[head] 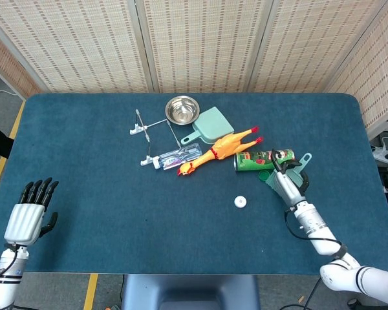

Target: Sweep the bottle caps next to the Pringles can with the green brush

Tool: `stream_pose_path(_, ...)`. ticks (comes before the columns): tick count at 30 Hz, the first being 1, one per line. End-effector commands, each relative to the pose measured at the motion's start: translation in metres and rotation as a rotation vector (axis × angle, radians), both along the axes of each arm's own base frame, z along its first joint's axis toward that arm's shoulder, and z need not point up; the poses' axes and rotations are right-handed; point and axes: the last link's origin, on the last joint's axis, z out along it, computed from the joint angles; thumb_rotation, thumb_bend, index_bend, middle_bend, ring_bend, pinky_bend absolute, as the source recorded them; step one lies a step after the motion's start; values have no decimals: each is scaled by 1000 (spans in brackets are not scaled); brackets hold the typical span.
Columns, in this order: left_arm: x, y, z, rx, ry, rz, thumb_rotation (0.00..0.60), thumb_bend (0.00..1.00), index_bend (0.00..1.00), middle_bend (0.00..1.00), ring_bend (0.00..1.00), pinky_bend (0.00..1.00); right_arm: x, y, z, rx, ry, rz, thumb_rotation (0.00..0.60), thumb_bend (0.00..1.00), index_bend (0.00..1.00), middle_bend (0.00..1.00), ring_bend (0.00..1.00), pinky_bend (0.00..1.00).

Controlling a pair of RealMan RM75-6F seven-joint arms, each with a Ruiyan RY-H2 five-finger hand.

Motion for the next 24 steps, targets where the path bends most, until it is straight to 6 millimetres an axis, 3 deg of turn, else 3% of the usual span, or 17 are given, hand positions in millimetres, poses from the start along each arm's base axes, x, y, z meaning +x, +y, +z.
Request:
stream_pose_path(1,0,0,-1,-2,0,-1,600,449,0,0,0,72,14,5,21,-3,-177,25,600,518,877,841,533,47)
stream_pose_path(8,3,1,-2,-7,-1,-7,600,448,0,0,0,71,56,23,17,87,-289,137,600,518,877,841,533,48)
stream_pose_path(15,4,-1,0,-8,-9,-19,600,448,0,0,0,71,106,40,-26,185,-164,287,600,518,877,841,533,48)
stream_pose_path(19,5,-3,3,-6,-18,-26,600,448,0,0,0,72,119,40,-50,177,-98,316,600,518,877,843,533,48)
stream_pose_path(24,5,-5,5,-6,-28,-31,600,447,0,0,0,71,122,40,-73,158,-35,327,600,518,877,843,533,52)
